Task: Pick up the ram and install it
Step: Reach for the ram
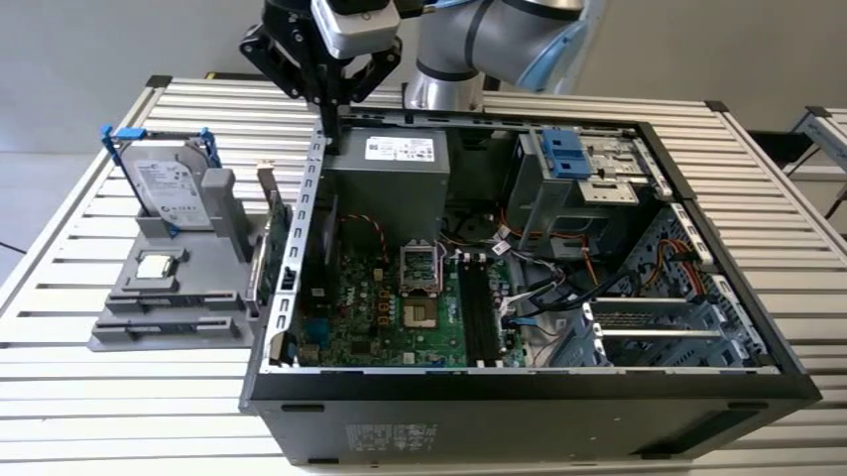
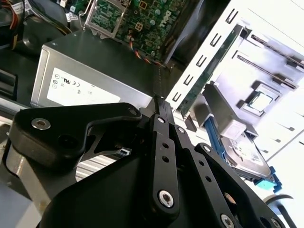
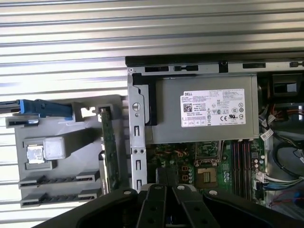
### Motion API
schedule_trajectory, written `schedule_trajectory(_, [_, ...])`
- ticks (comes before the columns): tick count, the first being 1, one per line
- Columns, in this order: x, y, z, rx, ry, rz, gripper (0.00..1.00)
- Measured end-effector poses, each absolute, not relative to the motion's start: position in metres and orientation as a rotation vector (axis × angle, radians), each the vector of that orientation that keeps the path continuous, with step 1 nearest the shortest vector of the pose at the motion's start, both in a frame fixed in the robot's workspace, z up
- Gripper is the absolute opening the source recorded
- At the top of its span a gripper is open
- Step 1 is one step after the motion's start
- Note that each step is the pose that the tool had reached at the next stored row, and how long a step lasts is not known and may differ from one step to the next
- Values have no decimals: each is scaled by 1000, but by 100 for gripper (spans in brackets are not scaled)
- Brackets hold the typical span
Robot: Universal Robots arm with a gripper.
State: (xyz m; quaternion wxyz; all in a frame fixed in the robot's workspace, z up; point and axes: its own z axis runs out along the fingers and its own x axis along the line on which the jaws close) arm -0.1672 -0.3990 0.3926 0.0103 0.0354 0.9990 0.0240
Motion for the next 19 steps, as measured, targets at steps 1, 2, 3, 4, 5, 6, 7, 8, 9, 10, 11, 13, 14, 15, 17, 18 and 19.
schedule_trajectory(1, [-168, -399, 393, 110, 3118, 75, 0])
schedule_trajectory(2, [-168, -399, 393, 110, 3118, 75, 0])
schedule_trajectory(3, [-169, -399, 393, 110, 3118, 75, 0])
schedule_trajectory(4, [-169, -399, 393, 110, 3118, 75, 0])
schedule_trajectory(5, [-169, -399, 393, 110, 3118, 75, 0])
schedule_trajectory(6, [-170, -399, 393, 110, 3118, 75, 0])
schedule_trajectory(7, [-171, -399, 393, 110, 3118, 75, 0])
schedule_trajectory(8, [-171, -399, 393, 110, 3118, 75, 0])
schedule_trajectory(9, [-172, -399, 393, 110, 3118, 75, 0])
schedule_trajectory(10, [-172, -399, 393, 110, 3118, 75, 0])
schedule_trajectory(11, [-173, -399, 393, 110, 3118, 75, 0])
schedule_trajectory(13, [-174, -399, 393, 110, 3118, 75, 0])
schedule_trajectory(14, [-175, -399, 393, 110, 3118, 75, 0])
schedule_trajectory(15, [-176, -399, 393, 110, 3118, 75, 0])
schedule_trajectory(17, [-177, -399, 393, 110, 3118, 75, 0])
schedule_trajectory(18, [-178, -399, 393, 110, 3118, 75, 0])
schedule_trajectory(19, [-179, -399, 393, 110, 3118, 75, 0])
